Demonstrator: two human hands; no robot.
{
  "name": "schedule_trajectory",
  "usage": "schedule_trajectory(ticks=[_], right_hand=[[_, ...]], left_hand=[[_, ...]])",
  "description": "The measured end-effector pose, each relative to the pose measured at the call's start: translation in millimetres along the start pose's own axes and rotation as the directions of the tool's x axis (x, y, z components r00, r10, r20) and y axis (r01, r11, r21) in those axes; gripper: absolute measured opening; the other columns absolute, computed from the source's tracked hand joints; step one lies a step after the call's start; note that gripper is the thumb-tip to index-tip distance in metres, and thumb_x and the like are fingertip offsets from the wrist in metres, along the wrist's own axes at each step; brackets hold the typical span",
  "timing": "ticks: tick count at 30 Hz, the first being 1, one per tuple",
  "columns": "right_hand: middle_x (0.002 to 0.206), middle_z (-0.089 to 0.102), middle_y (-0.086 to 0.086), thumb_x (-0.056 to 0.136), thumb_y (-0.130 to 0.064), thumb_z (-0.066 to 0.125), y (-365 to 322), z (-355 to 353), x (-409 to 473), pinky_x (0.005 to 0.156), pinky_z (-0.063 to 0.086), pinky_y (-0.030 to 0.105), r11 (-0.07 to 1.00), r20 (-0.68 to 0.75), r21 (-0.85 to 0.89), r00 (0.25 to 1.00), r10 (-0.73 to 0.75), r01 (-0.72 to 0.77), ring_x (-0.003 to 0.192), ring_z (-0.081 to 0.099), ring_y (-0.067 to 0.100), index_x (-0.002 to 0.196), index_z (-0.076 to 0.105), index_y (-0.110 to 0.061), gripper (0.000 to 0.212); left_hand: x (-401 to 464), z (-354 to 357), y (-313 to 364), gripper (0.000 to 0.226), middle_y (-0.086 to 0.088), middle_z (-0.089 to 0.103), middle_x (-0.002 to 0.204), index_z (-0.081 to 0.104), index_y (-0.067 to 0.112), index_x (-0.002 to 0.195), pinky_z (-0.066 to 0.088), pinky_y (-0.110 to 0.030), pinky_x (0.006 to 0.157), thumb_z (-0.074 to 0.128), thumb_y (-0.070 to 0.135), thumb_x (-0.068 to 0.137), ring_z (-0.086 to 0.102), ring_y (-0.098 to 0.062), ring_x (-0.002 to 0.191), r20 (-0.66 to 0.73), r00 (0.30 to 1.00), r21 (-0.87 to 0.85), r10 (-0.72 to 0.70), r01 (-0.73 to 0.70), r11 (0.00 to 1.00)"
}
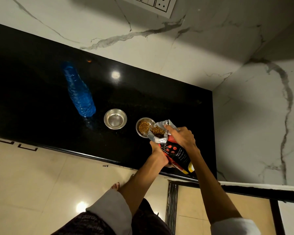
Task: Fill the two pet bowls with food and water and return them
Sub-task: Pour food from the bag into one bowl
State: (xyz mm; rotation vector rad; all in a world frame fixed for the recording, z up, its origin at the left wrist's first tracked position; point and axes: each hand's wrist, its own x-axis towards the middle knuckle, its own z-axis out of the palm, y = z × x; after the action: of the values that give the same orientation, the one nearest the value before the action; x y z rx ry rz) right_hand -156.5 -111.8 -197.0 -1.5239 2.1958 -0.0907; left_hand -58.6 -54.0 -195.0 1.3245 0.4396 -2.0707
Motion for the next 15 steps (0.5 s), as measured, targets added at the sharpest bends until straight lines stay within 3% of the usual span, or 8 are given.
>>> schedule_trajectory(ticks=[2,4,6,8,10,13,15], right_hand=[[0.107,0.072,0.009,0.087,-0.085,0.049,0.2,0.2,-0.7,0.093,0.052,0.040,1.000,0.005,0.002,1.000,-0.002,0.002,0.100,0.066,0.030,0.109,0.075,-0.019,0.074],[0.104,0.072,0.009,0.088,-0.084,0.049,0.8,0.1,-1.8,0.092,0.054,0.041,1.000,0.006,0.007,1.000,-0.013,0.013,0.096,0.066,0.028,0.103,0.074,-0.019,0.071],[0.099,0.071,0.007,0.088,-0.083,0.051,2.0,-0.9,-1.8,0.088,0.052,0.039,1.000,0.000,0.017,1.000,-0.014,0.014,0.089,0.064,0.025,0.093,0.071,-0.022,0.065],[0.094,0.065,0.002,0.088,-0.083,0.051,1.2,-1.2,-2.6,0.086,0.050,0.037,1.000,-0.008,0.015,1.000,-0.015,0.015,0.088,0.060,0.023,0.096,0.071,-0.023,0.064],[0.087,0.061,-0.001,0.088,-0.082,0.051,0.3,-1.2,-3.0,0.082,0.048,0.034,1.000,-0.005,0.009,1.000,-0.019,0.019,0.084,0.059,0.022,0.096,0.073,-0.020,0.066],[0.065,0.058,-0.006,0.088,-0.083,0.051,0.2,-2.0,-3.6,0.061,0.034,0.025,0.999,-0.023,0.037,1.000,0.016,-0.015,0.063,0.053,0.012,0.076,0.072,-0.017,0.071],[0.064,0.060,-0.006,0.087,-0.083,0.052,0.7,-0.9,-3.6,0.061,0.036,0.026,0.999,-0.017,0.048,1.000,0.021,-0.020,0.062,0.056,0.013,0.074,0.072,-0.016,0.072]], left_hand=[[-1.9,0.0,0.2,0.100,-0.023,0.070,0.112,0.071,0.009,0.113,0.040,-0.062,0.108,0.014,0.087,0.089,0.062,-0.041,0.112,0.000,1.000,-0.010,-0.006,0.006,1.000],[-1.3,-0.4,0.1,0.101,-0.023,0.070,0.116,0.071,0.009,0.114,0.038,-0.063,0.110,0.014,0.088,0.088,0.061,-0.042,0.118,-0.003,1.000,-0.009,-0.006,0.006,1.000],[-1.8,-0.3,-1.3,0.102,-0.023,0.071,0.108,0.072,0.008,0.110,0.041,-0.062,0.103,0.013,0.088,0.087,0.063,-0.041,0.107,0.009,1.000,0.003,-0.004,0.004,1.000],[-4.0,-0.9,-0.9,0.101,-0.022,0.072,0.098,0.072,0.008,0.104,0.044,-0.060,0.092,0.014,0.089,0.087,0.064,-0.040,0.093,0.013,1.000,0.004,-0.004,0.004,1.000],[-2.3,-1.5,-1.1,0.102,-0.022,0.073,0.096,0.072,0.008,0.103,0.045,-0.061,0.090,0.014,0.090,0.086,0.065,-0.040,0.091,0.016,1.000,0.008,-0.010,0.010,1.000],[-1.3,-1.8,-1.6,0.106,-0.021,0.076,0.086,0.074,0.008,0.101,0.050,-0.056,0.084,0.013,0.092,0.084,0.066,-0.039,0.092,0.029,0.999,-0.013,-0.016,0.016,1.000],[-0.2,-2.1,-2.1,0.105,-0.021,0.076,0.086,0.074,0.008,0.103,0.051,-0.055,0.081,0.013,0.091,0.085,0.066,-0.039,0.093,0.020,1.000,-0.016,-0.016,0.016,1.000]])
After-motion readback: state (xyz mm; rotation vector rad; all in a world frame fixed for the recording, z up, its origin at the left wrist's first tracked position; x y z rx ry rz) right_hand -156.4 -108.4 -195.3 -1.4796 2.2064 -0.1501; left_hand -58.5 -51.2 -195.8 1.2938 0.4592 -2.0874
